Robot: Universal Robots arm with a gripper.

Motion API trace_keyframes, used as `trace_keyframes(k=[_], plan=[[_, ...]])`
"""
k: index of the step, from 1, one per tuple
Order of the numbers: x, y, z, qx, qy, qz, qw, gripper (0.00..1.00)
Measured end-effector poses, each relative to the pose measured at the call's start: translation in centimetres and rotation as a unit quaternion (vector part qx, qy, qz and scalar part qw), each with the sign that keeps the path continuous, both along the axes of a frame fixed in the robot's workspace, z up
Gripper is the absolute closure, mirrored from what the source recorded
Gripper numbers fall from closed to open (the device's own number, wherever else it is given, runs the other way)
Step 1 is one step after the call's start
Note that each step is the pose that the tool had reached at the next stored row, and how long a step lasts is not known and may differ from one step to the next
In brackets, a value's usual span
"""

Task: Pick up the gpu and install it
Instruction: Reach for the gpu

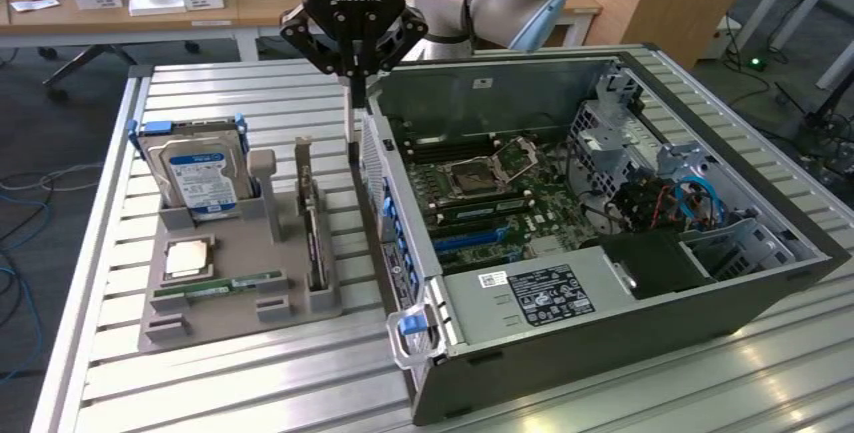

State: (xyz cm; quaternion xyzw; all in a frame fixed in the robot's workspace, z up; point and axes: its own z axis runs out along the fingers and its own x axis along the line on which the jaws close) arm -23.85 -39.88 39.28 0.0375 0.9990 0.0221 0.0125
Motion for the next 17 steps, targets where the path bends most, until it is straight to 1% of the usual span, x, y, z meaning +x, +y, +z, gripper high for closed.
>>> trace_keyframes(k=[7,17], plan=[[-1.1,0.00,0.00,0.0000,0.0000,0.000,1.0000,0.89],[-3.1,0.00,-0.02,0.0000,0.0000,0.000,1.0000,0.89]])
